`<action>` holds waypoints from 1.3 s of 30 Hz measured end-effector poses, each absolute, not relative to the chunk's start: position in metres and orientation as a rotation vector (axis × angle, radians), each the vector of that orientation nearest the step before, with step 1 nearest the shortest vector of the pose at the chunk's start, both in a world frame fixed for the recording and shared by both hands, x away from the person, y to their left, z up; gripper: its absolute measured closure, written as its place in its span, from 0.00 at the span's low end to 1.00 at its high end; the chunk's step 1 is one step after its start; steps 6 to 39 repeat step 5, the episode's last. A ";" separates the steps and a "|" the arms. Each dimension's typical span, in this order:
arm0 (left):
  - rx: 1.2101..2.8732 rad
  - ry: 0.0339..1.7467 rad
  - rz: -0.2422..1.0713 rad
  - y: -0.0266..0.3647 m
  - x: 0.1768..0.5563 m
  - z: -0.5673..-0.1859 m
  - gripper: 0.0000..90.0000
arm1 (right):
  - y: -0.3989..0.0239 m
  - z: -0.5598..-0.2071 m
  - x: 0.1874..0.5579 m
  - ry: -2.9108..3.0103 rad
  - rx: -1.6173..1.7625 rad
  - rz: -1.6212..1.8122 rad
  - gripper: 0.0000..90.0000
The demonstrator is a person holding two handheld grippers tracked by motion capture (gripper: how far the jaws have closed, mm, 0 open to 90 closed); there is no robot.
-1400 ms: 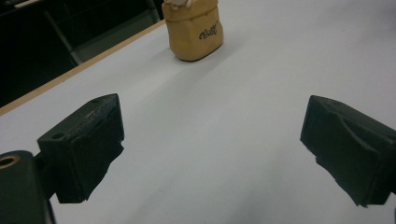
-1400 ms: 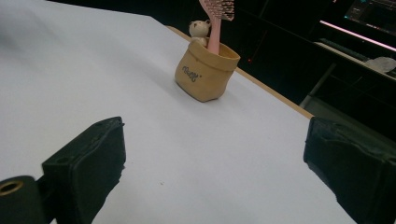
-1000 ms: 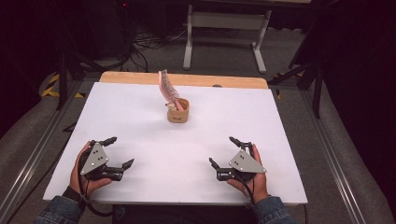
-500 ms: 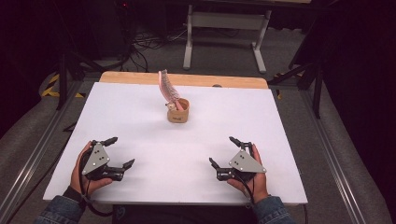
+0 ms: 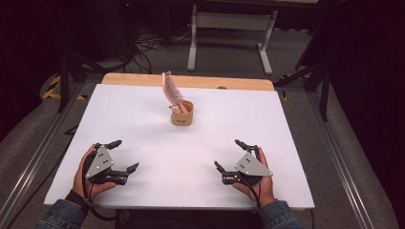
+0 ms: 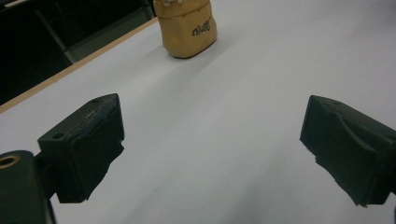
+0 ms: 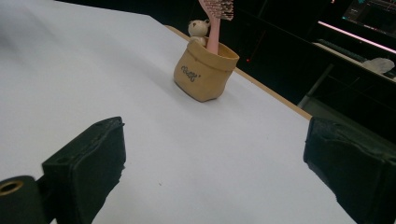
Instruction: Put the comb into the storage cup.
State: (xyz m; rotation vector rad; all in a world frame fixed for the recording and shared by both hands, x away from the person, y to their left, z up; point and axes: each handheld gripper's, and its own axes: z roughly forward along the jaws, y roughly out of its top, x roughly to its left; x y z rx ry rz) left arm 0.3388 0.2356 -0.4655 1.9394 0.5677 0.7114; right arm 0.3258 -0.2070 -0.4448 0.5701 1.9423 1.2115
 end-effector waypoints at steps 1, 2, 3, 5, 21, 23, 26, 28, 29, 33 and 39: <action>1.939 0.568 0.711 0.236 0.339 -0.465 0.08 | -0.207 -0.445 0.326 1.942 0.570 1.211 0.07; 1.935 0.568 0.709 0.235 0.339 -0.466 0.08 | -0.207 -0.445 0.326 1.941 0.571 1.211 0.07; 1.937 0.567 0.711 0.235 0.339 -0.466 0.08 | -0.207 -0.445 0.326 1.940 0.572 1.215 0.07; 1.939 0.568 0.711 0.234 0.340 -0.466 0.08 | -0.208 -0.444 0.326 1.941 0.575 1.216 0.07; 1.939 0.568 0.711 0.234 0.340 -0.466 0.08 | -0.208 -0.444 0.326 1.941 0.575 1.216 0.07; 1.939 0.568 0.711 0.234 0.340 -0.466 0.08 | -0.208 -0.444 0.326 1.941 0.575 1.216 0.07; 1.939 0.568 0.711 0.234 0.340 -0.466 0.08 | -0.208 -0.444 0.326 1.941 0.575 1.216 0.07; 1.939 0.568 0.711 0.234 0.340 -0.466 0.08 | -0.208 -0.444 0.326 1.941 0.575 1.216 0.07; 1.939 0.568 0.711 0.234 0.340 -0.466 0.08 | -0.208 -0.444 0.326 1.941 0.575 1.216 0.07; 1.939 0.568 0.711 0.234 0.340 -0.466 0.08 | -0.208 -0.444 0.326 1.941 0.575 1.216 0.07; 1.939 0.568 0.711 0.234 0.340 -0.466 0.08 | -0.208 -0.444 0.326 1.941 0.575 1.216 0.07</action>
